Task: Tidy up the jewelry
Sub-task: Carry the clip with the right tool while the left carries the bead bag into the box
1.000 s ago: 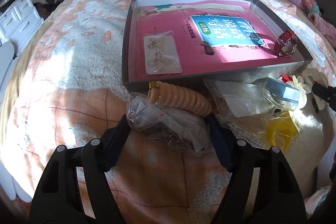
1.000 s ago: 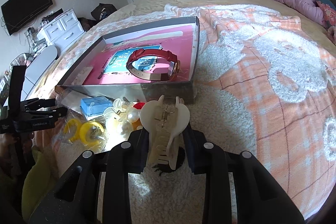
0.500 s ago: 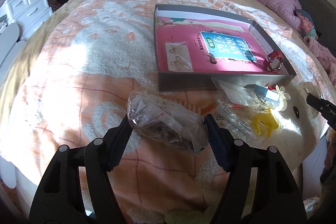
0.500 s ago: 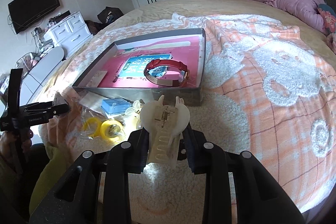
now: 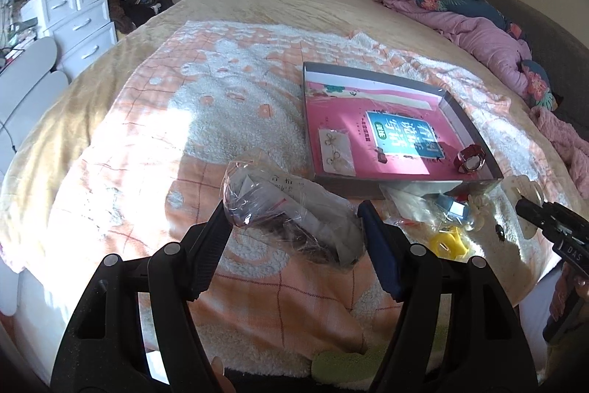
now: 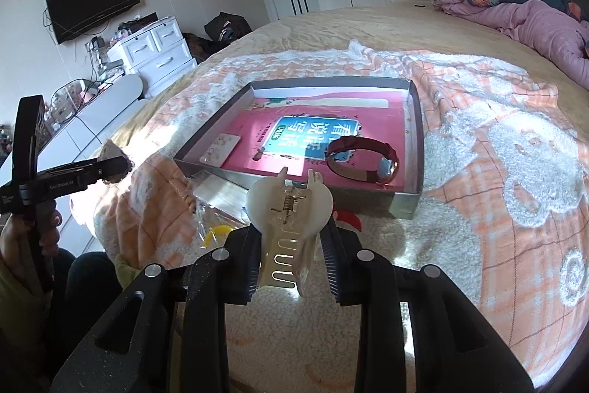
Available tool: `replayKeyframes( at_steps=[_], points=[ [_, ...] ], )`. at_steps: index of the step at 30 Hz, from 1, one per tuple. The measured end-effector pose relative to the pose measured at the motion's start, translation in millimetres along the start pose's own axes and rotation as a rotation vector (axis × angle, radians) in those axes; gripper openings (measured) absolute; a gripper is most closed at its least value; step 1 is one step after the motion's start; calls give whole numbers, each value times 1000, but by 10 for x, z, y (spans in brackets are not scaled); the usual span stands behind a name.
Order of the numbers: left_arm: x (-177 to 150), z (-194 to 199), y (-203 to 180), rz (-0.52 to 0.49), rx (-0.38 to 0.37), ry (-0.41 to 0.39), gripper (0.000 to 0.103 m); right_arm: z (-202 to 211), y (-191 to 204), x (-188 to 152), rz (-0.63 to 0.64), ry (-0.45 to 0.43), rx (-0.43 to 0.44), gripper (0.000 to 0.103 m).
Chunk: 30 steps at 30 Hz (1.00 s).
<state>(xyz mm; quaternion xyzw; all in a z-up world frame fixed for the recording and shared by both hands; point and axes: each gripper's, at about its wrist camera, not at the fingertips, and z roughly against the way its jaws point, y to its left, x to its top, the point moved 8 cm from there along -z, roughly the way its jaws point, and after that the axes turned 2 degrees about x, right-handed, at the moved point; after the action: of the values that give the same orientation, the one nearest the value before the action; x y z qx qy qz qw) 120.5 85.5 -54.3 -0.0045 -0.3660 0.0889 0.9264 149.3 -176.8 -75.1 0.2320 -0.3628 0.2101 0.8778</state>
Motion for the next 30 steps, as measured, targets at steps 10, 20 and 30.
replayKeyframes(
  at_steps=[10,20,30],
  points=[
    [213,-52,-86,2,-14,-23,62,-156,209,163,39,1,44,28],
    [395,-242,-299,-44,-24,-18,62,-203,159,559,46,-60,39,28],
    [623,-445,-603,-97,-56,-21,62,-285,-94,865,30,-89,-11,28]
  ],
)
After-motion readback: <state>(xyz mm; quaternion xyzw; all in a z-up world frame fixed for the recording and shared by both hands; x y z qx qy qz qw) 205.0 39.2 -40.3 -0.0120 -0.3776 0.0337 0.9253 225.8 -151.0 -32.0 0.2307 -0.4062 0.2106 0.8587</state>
